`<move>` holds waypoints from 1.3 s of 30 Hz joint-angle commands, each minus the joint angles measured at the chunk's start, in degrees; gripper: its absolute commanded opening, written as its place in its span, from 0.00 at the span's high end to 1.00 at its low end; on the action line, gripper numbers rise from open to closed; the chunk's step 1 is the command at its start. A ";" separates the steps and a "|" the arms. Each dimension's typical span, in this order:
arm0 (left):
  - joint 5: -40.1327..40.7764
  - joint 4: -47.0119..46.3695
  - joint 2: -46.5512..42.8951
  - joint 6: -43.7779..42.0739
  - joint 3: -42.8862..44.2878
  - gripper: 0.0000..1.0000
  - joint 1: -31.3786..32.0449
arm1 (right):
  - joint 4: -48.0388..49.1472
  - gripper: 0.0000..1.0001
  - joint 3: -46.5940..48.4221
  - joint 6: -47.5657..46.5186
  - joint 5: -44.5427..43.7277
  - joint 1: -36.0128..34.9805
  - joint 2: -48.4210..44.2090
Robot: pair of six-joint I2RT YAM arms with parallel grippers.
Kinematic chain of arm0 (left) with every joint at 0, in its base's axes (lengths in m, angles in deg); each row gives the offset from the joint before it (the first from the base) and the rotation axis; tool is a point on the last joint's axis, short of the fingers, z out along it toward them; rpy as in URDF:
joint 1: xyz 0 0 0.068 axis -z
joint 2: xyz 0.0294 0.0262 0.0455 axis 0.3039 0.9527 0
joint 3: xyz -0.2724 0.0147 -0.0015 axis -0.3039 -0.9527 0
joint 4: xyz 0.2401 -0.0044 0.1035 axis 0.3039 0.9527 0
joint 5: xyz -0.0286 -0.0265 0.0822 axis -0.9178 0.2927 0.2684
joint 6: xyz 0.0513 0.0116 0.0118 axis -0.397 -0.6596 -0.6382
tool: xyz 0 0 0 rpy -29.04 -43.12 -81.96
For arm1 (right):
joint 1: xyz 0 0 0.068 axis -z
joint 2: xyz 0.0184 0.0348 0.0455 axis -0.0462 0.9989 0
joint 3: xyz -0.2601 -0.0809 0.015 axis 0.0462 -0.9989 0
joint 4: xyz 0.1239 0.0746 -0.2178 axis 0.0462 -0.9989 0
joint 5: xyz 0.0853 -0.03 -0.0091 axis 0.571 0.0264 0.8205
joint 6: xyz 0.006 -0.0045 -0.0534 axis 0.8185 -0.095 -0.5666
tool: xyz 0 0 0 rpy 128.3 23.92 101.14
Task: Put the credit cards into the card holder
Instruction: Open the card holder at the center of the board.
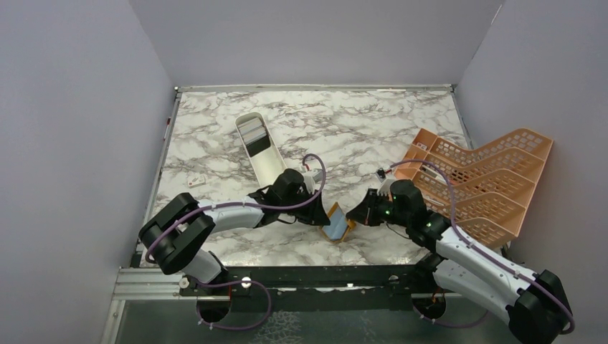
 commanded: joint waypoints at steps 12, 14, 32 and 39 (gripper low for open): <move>11.25 3.14 -11.73 1.75 -0.68 1.00 1.36 | -18.09 0.50 11.86 3.76 -3.75 -0.21 -2.52; 12.15 1.42 -11.80 3.67 -2.01 1.00 1.44 | -14.94 0.52 11.01 4.51 -1.94 -0.27 -1.09; 16.16 -1.75 -10.23 9.83 -6.02 1.00 2.06 | -5.43 0.69 9.44 2.80 -9.36 -6.02 19.40; 19.75 4.83 -10.48 9.48 -8.78 1.00 2.04 | -9.63 0.77 7.03 2.10 -17.98 -6.01 23.06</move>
